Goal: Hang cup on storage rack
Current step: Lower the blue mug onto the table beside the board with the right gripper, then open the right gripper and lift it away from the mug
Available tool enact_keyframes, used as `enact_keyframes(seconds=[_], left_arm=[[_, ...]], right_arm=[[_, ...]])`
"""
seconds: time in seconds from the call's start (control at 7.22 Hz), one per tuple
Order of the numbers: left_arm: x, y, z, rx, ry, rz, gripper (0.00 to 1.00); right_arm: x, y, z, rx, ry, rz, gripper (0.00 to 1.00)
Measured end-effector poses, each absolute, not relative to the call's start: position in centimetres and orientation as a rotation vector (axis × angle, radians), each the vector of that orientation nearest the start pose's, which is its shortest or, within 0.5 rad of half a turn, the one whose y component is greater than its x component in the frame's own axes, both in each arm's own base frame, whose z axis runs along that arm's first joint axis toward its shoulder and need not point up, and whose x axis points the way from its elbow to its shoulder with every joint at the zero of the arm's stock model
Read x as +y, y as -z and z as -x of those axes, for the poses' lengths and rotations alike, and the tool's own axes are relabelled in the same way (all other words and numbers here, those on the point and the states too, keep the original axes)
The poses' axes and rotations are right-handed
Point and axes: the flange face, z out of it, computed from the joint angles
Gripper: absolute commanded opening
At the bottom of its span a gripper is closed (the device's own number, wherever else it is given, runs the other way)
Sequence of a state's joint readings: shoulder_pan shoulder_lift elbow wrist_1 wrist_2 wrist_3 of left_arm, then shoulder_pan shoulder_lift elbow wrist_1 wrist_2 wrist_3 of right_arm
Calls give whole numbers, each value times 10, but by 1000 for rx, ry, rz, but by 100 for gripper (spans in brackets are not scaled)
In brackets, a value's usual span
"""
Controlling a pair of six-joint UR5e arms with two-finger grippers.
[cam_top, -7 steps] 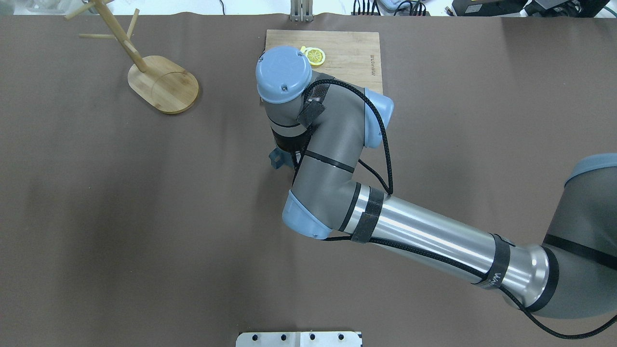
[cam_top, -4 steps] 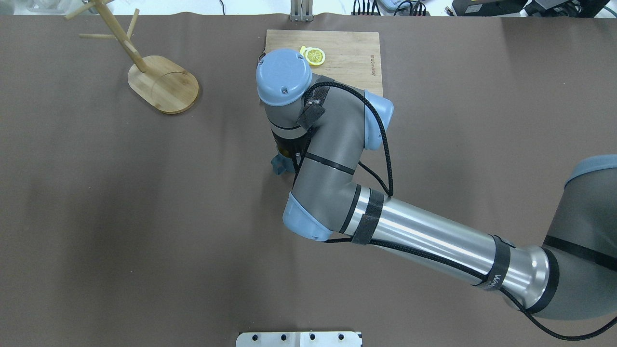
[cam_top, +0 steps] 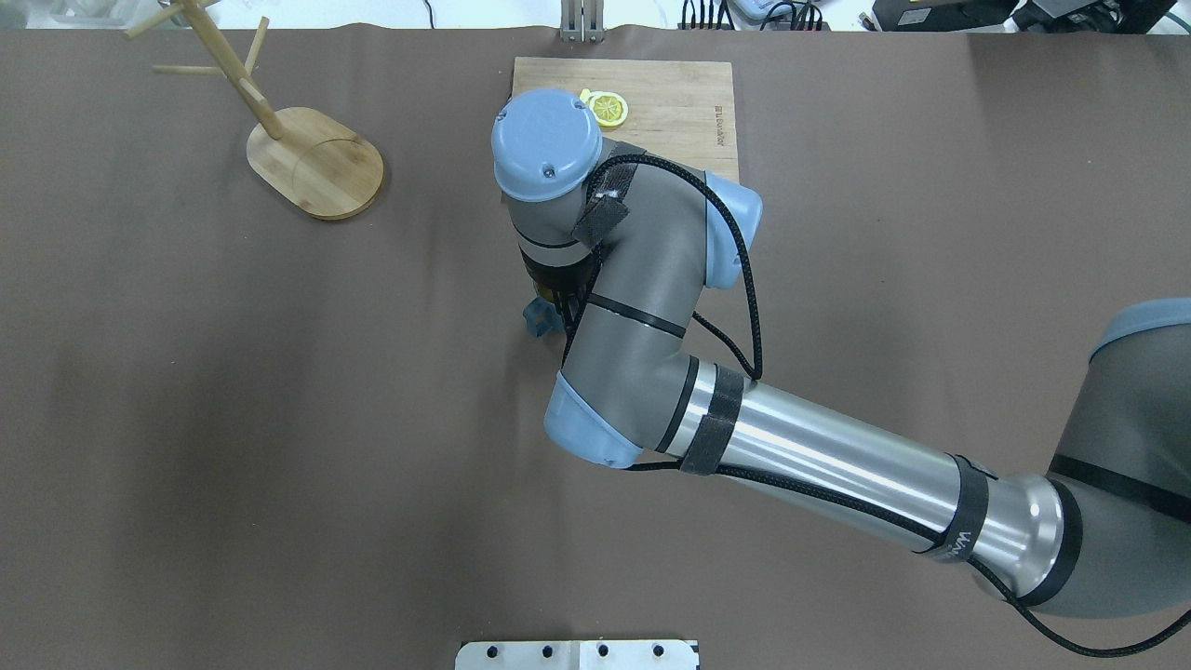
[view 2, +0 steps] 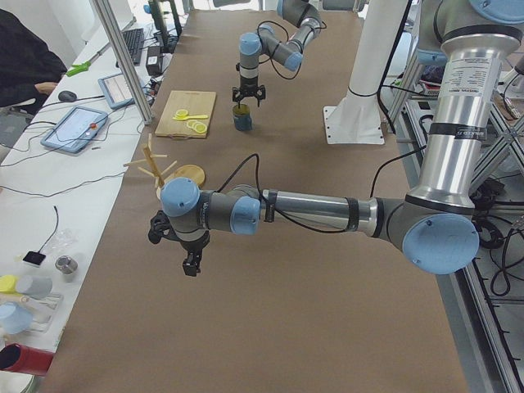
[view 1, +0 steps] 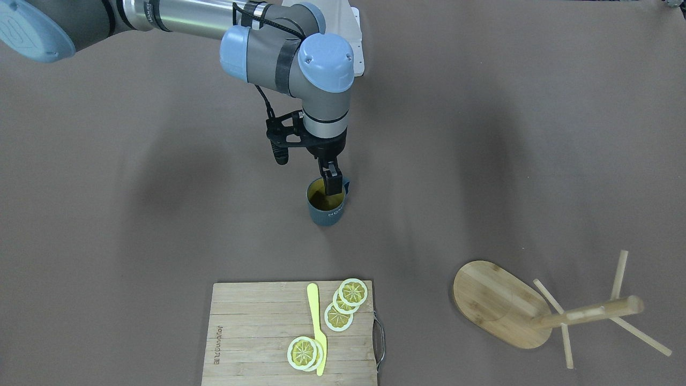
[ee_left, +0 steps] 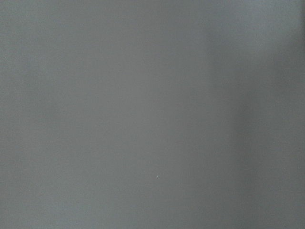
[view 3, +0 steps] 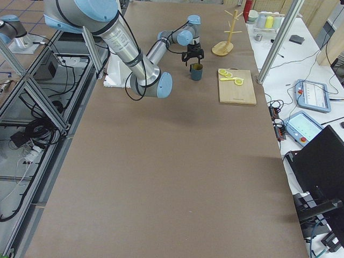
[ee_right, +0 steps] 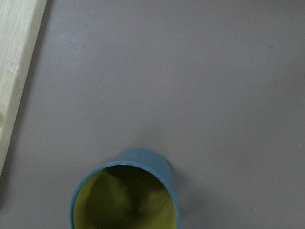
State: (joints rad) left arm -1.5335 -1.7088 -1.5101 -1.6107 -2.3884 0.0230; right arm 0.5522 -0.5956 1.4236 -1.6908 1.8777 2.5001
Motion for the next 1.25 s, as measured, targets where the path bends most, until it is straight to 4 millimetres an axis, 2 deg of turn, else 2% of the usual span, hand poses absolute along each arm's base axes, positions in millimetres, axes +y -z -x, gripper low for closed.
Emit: enact_keyframes(seconds=[0.28, 0.42, 0.69, 0.97, 1.25], left_arm=[[-559, -609, 40, 818, -99, -104, 99], [-560, -605, 40, 820, -80, -103, 99], [-569, -584, 39, 826, -25, -112, 99], [-570, -543, 36, 871, 20, -141, 99], [-564, -481, 22, 927, 76, -168, 98]], right_arm=[[-478, -107, 559, -686, -1286, 440, 100], [-481, -110, 539, -693, -1276, 425, 100], [-494, -145, 482, -713, -1226, 393, 100], [-512, -183, 411, -731, -1175, 389, 100], [-524, -225, 352, -730, -1100, 355, 100]])
